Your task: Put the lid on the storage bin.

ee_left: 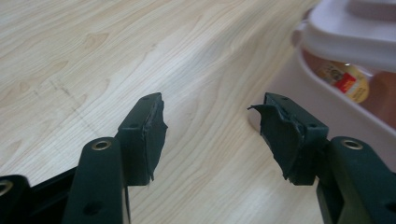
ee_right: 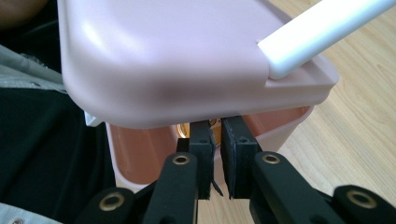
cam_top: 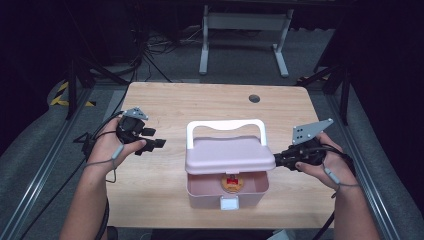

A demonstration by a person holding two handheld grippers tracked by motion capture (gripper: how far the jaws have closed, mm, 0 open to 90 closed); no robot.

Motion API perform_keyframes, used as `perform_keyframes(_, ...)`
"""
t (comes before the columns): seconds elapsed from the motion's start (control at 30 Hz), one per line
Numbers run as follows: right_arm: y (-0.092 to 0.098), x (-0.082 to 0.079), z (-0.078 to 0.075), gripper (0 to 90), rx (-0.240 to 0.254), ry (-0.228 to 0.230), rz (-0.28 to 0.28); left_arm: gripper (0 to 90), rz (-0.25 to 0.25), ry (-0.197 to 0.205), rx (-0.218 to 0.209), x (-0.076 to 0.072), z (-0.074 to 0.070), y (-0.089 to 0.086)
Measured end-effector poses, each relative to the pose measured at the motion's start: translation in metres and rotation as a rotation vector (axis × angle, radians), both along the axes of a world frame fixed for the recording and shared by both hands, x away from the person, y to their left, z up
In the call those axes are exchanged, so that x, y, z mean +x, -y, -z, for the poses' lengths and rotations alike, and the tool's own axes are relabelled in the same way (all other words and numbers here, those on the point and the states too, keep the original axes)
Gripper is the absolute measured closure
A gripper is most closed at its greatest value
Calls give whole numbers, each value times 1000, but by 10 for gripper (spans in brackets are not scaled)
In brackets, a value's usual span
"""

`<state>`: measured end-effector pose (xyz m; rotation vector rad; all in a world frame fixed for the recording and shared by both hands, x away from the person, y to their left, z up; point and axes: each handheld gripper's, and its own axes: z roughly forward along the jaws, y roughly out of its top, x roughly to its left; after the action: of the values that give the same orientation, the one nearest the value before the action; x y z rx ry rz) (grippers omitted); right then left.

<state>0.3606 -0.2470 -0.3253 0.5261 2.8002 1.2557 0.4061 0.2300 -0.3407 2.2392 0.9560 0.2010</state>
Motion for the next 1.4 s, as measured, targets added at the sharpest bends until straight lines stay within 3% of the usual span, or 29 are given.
perform_keyframes(0.07, -1, -1, 1, 836, -14, -2, -7, 406, -5, -14, -5, 5, 5, -3)
perform_keyframes(0.2, -2, -3, 1, 819, -21, -9, -17, 407, -14, -41, -65, 11, 13, -7)
perform_keyframes(0.73, -7, -9, 6, 812, -84, -52, -84, 396, -113, -108, -44, 38, 48, -33)
perform_keyframes(1.13, -12, -11, 13, 803, -172, -97, -116, 390, -113, -136, -38, 41, 56, -32)
perform_keyframes(1.4, -11, -11, 15, 800, -210, -97, -116, 387, -104, -144, -47, 41, 57, -32)
